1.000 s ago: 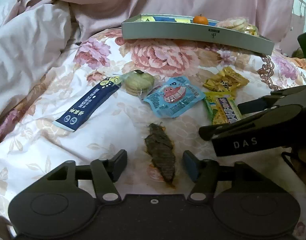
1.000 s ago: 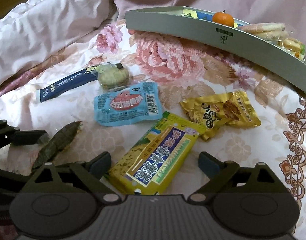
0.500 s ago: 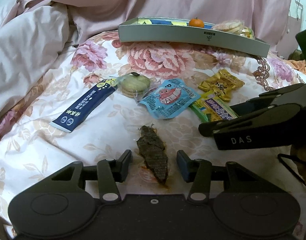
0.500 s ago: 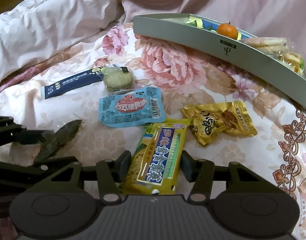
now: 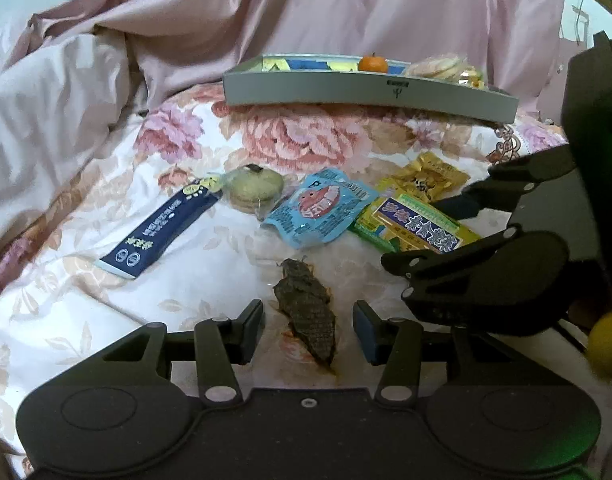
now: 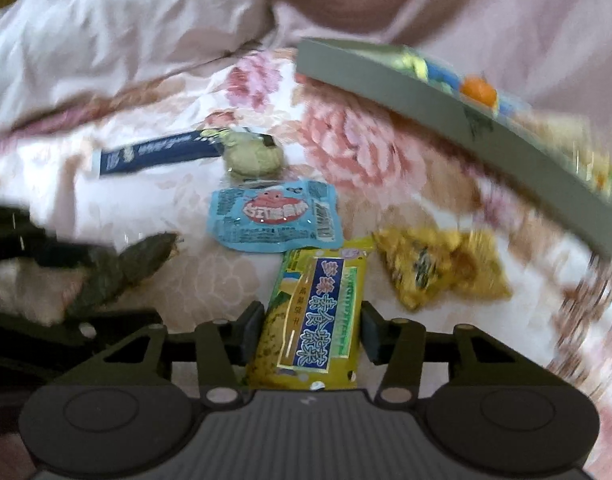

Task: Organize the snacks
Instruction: 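Lift the brown snack with left tool while right tool lifts the yellow bar pack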

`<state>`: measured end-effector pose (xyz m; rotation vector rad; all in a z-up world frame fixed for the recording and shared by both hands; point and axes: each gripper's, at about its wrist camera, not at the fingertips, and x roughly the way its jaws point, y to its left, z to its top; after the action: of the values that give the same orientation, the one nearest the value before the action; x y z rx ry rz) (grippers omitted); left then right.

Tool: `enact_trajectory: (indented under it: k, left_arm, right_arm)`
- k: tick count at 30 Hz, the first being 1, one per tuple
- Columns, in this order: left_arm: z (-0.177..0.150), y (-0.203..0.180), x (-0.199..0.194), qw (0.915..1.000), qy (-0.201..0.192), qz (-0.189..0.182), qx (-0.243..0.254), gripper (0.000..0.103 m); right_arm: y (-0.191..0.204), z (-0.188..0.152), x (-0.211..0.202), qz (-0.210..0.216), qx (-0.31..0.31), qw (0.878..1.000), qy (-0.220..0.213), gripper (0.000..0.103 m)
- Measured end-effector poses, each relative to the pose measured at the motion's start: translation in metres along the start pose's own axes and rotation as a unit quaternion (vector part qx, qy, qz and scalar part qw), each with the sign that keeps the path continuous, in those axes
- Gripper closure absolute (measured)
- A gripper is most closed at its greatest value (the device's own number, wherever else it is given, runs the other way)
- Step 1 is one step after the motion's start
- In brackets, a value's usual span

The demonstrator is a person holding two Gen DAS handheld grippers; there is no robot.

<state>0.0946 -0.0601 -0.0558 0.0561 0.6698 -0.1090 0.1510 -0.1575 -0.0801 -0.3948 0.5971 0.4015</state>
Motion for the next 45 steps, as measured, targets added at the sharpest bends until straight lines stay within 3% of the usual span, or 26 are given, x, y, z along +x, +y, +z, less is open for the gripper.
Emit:
enact_trajectory:
  k: [4,11,12,13,15,20,22,23,25,34,45]
  left_arm:
    - [0.000,0.001,-0.008,1.0000,-0.004,0.005,-0.007,0.053]
    - [0.006,-0.004,-0.025,0.9998,-0.013,0.013,-0.012,0.053]
    - [0.007,-0.005,-0.027,0.9997,-0.015,0.014,-0.011,0.053]
    - [0.007,-0.007,-0.028,0.9997,-0.015,0.015,-0.010,0.053]
    - [0.008,-0.010,-0.032,0.9997,-0.015,0.016,-0.010,0.052]
    - [0.007,-0.014,-0.035,0.9997,-0.014,0.016,-0.008,0.053]
    - [0.009,-0.015,-0.035,0.9997,-0.015,0.016,-0.010,0.052]
    - [0.010,-0.016,-0.035,0.9997,-0.016,0.015,-0.011,0.052]
    - [0.015,-0.016,-0.035,0.9996,-0.022,0.015,-0.012,0.052]
    - [0.053,-0.020,-0.032,0.9981,-0.057,0.025,-0.001,0.053]
    - [0.096,-0.009,-0.025,0.9955,-0.088,0.025,-0.024,0.052]
  right_arm:
    - [0.016,-0.003,-0.005,-0.047,-0.075,0.996,-0.020,0.052]
    - [0.023,-0.006,-0.015,-0.100,-0.125,0.986,-0.052,0.059]
    - [0.024,-0.006,-0.016,-0.104,-0.129,0.985,-0.056,0.076]
    - [0.024,-0.006,-0.016,-0.109,-0.135,0.983,-0.059,0.082]
    - [0.022,-0.007,-0.015,-0.103,-0.132,0.984,-0.058,0.082]
    - [0.006,-0.007,-0.009,-0.024,-0.056,0.998,-0.024,0.078]
    - [0.004,-0.008,-0.007,-0.015,-0.042,0.999,-0.020,0.076]
    - [0.003,-0.009,-0.006,-0.016,-0.040,0.999,-0.020,0.076]
    - [0.003,-0.009,-0.004,-0.025,-0.040,0.999,-0.023,0.089]
    - [0.013,-0.005,-0.027,-0.085,-0.097,0.987,-0.097,0.090]
    - [-0.014,0.005,-0.058,-0.115,-0.060,0.976,-0.174,0.090]
